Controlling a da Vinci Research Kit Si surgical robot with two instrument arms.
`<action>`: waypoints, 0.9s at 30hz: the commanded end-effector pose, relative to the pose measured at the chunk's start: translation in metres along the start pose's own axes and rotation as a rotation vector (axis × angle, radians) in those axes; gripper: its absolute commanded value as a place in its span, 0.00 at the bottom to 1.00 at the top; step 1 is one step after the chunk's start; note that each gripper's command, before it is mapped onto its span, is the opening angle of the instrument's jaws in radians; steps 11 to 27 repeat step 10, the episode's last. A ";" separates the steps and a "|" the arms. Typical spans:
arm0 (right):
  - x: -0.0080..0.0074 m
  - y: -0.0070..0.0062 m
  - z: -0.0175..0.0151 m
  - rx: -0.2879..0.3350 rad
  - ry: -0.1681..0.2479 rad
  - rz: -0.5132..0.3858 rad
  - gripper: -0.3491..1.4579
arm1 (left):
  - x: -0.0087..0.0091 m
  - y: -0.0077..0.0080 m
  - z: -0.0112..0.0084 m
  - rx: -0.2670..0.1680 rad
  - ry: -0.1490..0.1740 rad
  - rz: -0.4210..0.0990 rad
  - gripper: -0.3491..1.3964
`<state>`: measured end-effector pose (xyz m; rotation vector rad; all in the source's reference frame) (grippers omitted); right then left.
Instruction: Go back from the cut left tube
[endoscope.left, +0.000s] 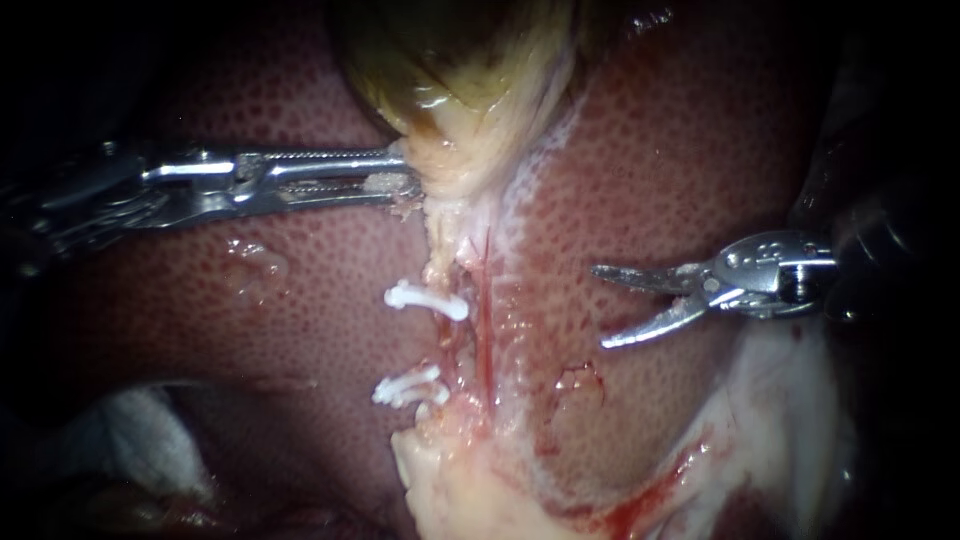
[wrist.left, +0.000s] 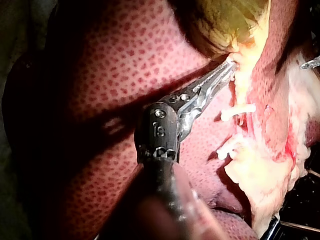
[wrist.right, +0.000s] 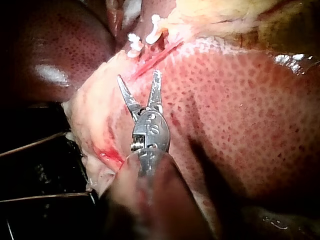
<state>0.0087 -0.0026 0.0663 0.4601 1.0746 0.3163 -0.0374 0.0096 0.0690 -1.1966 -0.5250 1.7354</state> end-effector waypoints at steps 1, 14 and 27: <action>0.0001 0.0000 0.0000 0.000 0.000 0.000 0.98 | 0.0000 0.0000 0.0000 0.000 0.000 0.000 0.00; 0.0002 0.0000 0.0001 0.002 0.001 0.001 0.98 | -0.0001 0.0000 -0.0002 -0.001 -0.001 0.000 0.00; 0.0002 0.0000 0.0001 0.002 0.001 0.001 0.98 | -0.0001 0.0000 -0.0002 -0.001 -0.001 0.000 0.00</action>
